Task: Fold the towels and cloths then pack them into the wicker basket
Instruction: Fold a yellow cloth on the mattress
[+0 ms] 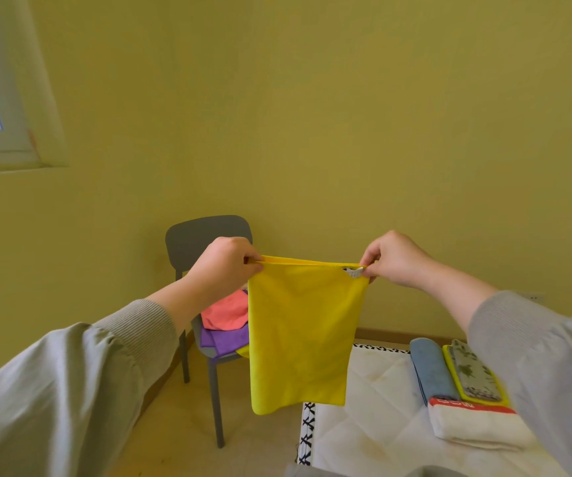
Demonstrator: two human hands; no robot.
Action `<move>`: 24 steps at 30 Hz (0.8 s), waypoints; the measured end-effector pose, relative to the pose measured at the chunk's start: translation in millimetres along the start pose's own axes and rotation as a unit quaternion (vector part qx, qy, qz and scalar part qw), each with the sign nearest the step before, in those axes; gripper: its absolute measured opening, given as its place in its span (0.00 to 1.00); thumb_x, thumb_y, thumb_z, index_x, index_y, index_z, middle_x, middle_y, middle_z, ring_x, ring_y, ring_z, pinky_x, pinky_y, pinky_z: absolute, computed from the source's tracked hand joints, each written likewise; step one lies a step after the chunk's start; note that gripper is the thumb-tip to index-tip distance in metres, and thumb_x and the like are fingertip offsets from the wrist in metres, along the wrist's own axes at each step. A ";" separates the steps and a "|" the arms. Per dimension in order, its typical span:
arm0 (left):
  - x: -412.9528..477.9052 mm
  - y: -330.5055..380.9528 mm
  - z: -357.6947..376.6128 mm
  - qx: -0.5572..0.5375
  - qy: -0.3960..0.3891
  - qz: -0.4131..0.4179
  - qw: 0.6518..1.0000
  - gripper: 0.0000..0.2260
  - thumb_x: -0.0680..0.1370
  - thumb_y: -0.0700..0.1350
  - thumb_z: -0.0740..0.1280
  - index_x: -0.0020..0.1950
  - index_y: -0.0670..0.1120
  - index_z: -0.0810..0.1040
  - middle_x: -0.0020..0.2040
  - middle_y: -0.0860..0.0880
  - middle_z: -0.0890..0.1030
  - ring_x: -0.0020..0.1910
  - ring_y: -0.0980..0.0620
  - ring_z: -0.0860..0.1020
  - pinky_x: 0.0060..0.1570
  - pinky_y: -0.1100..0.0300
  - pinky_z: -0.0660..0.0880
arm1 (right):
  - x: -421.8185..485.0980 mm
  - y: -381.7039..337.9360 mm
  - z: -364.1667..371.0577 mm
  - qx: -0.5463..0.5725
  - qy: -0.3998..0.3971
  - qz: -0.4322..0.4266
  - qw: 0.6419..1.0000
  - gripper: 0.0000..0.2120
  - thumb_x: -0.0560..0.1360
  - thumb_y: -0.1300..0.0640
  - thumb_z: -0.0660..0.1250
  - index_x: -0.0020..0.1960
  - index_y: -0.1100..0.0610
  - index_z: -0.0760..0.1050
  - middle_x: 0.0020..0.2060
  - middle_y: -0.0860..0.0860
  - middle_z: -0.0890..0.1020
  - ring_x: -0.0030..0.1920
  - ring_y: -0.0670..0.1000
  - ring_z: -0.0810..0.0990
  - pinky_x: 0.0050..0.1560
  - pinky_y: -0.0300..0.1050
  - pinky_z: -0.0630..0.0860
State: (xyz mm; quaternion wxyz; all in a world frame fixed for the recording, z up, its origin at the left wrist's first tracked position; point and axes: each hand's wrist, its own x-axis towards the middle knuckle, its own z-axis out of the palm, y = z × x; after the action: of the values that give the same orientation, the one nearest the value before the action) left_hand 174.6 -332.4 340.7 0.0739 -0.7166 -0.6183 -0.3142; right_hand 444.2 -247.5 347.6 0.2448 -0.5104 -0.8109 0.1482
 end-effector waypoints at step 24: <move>4.9 6.9 30.2 -0.395 0.032 -0.264 0.880 0.04 0.80 0.44 0.64 0.47 0.46 0.76 0.37 0.47 0.75 0.36 0.51 0.74 0.38 0.55 0.75 | -2.7 4.8 11.2 0.387 0.073 0.044 0.918 0.13 0.76 0.71 0.62 0.40 0.55 0.71 0.31 0.53 0.73 0.28 0.46 0.71 0.24 0.36 0.70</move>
State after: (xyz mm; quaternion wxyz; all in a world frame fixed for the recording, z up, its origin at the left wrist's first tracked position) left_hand 192.0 -314.9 321.4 -0.2807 -0.4862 -0.6066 -0.5629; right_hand 442.7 -247.8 335.2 0.4753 -0.4202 -0.6469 0.4231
